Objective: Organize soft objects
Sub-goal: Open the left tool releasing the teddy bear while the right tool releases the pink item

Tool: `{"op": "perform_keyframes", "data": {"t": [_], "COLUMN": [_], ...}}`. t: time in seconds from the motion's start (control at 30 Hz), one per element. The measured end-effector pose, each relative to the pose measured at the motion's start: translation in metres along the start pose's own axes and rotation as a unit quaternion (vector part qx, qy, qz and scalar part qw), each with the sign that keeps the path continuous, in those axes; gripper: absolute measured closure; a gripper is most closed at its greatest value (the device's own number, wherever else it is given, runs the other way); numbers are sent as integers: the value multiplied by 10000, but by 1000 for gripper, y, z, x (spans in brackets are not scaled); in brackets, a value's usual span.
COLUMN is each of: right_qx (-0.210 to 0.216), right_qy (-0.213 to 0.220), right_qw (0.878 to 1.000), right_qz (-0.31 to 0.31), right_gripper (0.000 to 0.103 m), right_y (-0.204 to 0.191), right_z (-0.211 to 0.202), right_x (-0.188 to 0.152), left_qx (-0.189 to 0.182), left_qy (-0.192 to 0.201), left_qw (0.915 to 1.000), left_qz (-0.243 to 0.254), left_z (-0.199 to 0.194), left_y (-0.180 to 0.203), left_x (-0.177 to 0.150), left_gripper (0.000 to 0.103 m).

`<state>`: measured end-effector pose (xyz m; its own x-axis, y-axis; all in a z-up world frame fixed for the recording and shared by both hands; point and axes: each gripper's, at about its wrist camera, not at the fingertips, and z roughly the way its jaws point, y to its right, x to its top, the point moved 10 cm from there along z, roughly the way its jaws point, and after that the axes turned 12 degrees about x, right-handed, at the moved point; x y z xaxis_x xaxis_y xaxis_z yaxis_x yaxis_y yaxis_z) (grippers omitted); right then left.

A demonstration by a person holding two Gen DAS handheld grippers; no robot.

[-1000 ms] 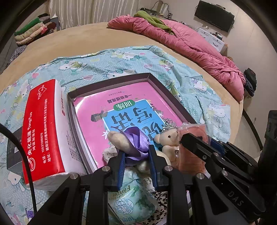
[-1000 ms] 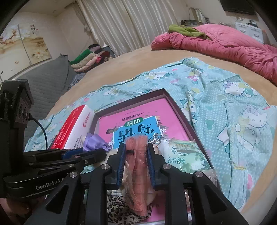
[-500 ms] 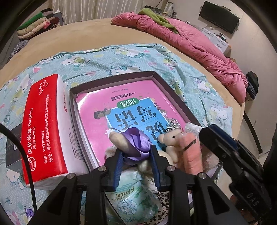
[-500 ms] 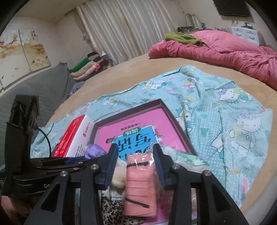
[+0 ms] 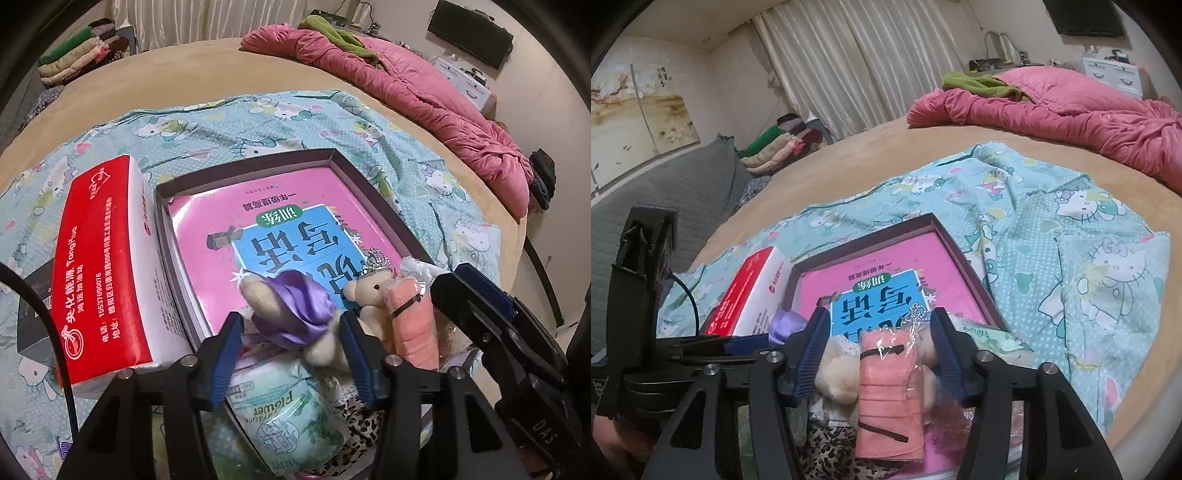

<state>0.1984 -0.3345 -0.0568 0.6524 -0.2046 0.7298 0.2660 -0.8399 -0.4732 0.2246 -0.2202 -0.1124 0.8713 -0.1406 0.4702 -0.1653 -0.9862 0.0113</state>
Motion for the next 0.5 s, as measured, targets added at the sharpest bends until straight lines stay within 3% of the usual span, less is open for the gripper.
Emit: {"op": "perform_keyframes", "data": {"t": [0.5], "right_qx": [-119], "right_qy": [72], "right_qw": [9998], "right_qz": [-164], "right_gripper": [30], "right_y": [-1], "right_z": [-6], "right_x": [3], "left_qx": [109], "left_qy": [242], "left_qw": [9996], "left_qz": [-121], "left_z": [-12], "left_y": [-6], "left_x": [6], "left_gripper": [41]}}
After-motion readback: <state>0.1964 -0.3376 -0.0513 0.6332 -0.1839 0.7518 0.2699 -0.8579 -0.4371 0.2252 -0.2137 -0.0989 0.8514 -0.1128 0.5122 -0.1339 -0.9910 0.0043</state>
